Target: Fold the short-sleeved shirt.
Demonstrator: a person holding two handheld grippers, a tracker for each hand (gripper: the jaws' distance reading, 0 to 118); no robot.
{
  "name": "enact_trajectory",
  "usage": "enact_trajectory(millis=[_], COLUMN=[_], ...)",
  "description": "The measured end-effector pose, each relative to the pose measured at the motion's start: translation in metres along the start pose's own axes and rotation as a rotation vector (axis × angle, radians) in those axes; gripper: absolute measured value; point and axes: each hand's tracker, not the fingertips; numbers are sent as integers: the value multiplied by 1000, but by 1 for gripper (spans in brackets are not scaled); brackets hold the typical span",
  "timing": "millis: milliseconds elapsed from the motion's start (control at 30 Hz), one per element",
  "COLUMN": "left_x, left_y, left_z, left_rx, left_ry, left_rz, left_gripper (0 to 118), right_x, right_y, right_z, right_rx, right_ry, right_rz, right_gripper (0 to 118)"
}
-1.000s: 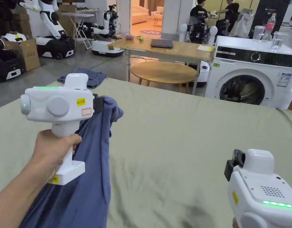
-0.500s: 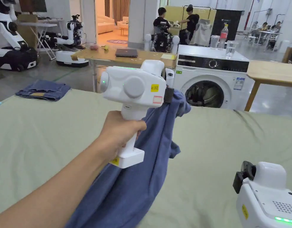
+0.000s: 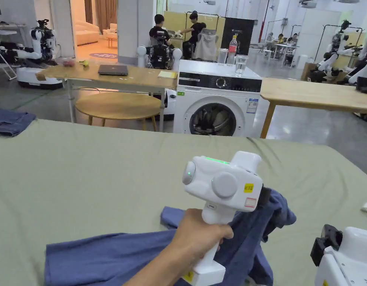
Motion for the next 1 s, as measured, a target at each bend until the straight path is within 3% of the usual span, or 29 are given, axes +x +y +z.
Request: enact_trajectory(millis=[67, 100, 267, 300, 567, 600, 633, 667, 700, 733, 1000], left_x=[1, 0, -11, -12, -42, -46, -51, -55, -60, -66, -139], left_y=[-12, -17, -31, -30, -60, -67, -74, -81, -88, -96, -128], left_z=[-5, -7, 6, 12, 96, 106, 117, 125, 133, 143, 211], left_rx=[-15, -17, -15, -3, 190, 209, 223, 230, 233, 241, 179], left_ry=[1, 2, -14, -10, 129, 162, 205, 247, 302, 354, 589], left_rz=[10, 14, 77, 84, 80, 79, 80, 82, 92, 98, 224], left_gripper=[0, 6, 66, 68, 66, 59, 44, 19, 5, 0, 0], right_x=[5, 6, 2, 0, -34, -38, -44, -49, -55, -61, -99], right_y=[-2, -3, -4, -3, 8, 9, 10, 11, 11, 11, 8], right_z=[0, 0, 1, 1, 3, 3, 3, 3, 2, 2, -9], right_rx=[-6, -11, -21, -20, 7, 12, 16, 18, 20, 23, -7], right_ry=[-9, -13, -7, -3, 72, 85, 100, 111, 122, 130, 205], right_rz=[-5, -6, -19, -19, -6, -5, -4, -2, 5, 13, 29], right_gripper=[0, 0, 0, 0, 0, 0, 0, 0, 0, 0, 0])
